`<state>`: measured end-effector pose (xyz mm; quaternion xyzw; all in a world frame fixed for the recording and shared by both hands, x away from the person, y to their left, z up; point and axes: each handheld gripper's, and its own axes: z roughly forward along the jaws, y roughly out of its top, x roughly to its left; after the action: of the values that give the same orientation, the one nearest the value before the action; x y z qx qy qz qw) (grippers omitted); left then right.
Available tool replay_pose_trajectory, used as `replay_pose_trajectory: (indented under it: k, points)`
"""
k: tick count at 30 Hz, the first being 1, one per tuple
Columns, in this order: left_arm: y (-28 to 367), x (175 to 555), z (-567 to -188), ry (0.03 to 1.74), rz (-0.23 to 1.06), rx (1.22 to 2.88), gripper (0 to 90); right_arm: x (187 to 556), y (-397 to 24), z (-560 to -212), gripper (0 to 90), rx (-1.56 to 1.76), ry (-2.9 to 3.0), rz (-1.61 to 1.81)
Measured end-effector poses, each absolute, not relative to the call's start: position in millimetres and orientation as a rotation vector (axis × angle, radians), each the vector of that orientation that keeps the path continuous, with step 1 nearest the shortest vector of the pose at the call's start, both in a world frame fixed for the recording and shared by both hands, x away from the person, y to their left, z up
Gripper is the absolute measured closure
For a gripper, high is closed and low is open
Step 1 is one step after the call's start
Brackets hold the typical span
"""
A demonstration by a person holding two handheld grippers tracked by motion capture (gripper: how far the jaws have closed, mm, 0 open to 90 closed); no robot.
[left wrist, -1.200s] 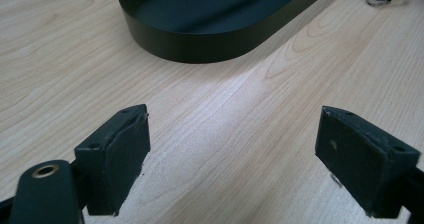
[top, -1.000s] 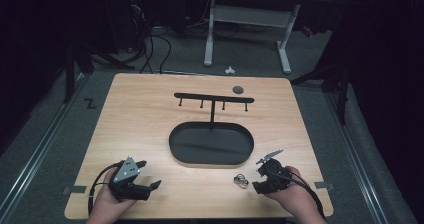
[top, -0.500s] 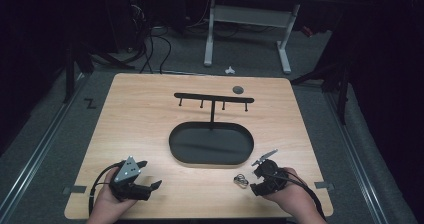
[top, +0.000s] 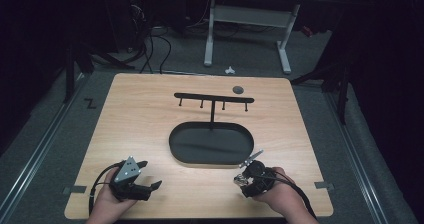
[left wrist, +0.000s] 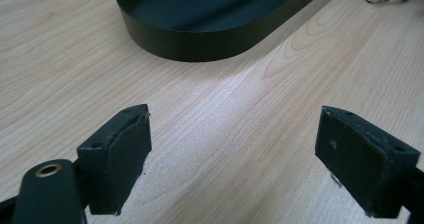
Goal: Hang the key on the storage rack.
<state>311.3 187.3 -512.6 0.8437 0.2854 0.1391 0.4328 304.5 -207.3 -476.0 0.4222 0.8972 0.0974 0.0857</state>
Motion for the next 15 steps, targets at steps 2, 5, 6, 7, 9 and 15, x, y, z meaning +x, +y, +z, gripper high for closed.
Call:
replay_pose_trajectory:
  k: [2,5,6,7,9,15]
  points:
    - [187.3,311.3,-512.6,0.71,0.346,2.102,15.2,304.9,-200.0,-477.3,49.9,1.186,2.684,0.266]
    - [187.2,311.2,-512.5,0.708,0.343,2.103,15.2,305.8,-196.2,-477.6,52.5,1.166,2.688,0.27]
    - [187.2,311.1,-512.5,0.706,0.342,2.103,15.2,307.4,-193.9,-478.1,55.0,1.169,2.694,0.276]
    - [186.9,310.6,-512.6,0.706,0.346,2.099,15.2,308.0,-192.9,-478.7,56.0,1.169,2.698,0.273]
    - [186.9,310.6,-512.5,0.706,0.345,2.099,15.2,308.5,-192.0,-479.2,56.5,1.169,2.7,0.265]
    - [187.0,310.8,-512.6,0.705,0.341,2.101,15.2,311.8,-189.1,-483.1,59.9,1.164,2.703,0.249]
